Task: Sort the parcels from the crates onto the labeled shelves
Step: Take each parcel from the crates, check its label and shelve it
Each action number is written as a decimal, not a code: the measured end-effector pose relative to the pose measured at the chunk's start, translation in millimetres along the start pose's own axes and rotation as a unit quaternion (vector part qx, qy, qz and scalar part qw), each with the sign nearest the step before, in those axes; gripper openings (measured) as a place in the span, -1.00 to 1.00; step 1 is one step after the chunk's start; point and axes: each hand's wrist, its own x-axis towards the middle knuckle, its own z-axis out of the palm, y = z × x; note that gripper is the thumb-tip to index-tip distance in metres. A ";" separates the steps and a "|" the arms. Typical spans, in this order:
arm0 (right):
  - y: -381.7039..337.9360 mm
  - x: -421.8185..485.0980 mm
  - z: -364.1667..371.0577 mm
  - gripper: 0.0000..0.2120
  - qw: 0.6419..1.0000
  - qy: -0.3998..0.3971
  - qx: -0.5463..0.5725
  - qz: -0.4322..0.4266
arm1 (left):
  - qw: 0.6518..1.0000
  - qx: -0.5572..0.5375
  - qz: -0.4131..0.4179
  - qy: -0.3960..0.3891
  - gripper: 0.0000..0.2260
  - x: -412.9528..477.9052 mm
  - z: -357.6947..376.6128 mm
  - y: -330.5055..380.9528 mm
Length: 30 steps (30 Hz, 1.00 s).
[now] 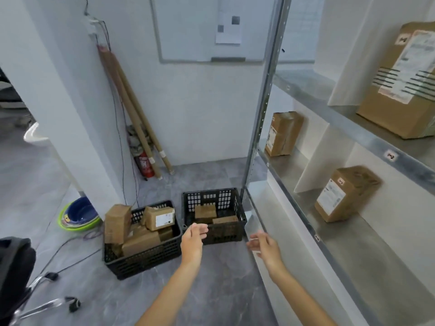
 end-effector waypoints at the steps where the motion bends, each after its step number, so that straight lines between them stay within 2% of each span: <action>1: -3.8 9.6 6.2 -0.67 1.000 -0.006 -0.004 0.000 | 1.000 -0.002 -0.006 0.005 -0.65 12.3 -4.1 1.7; 7: -22.1 65.5 49.1 -0.66 0.999 -0.037 -0.017 0.008 | 1.000 -0.005 -0.025 0.014 -0.66 93.8 -23.6 19.3; 19: -72.4 172.8 131.3 -0.70 0.998 0.015 0.020 0.051 | 1.000 0.019 -0.016 -0.017 -0.70 252.4 -47.3 80.6; 24: -92.6 215.9 133.5 -0.73 0.998 0.030 0.019 0.058 | 0.996 0.045 -0.041 -0.070 -0.73 299.2 -25.3 84.3; 30: -107.4 297.4 108.9 -0.76 0.997 0.047 -0.001 0.064 | 0.989 0.079 -0.077 -0.099 -0.75 365.0 27.8 83.5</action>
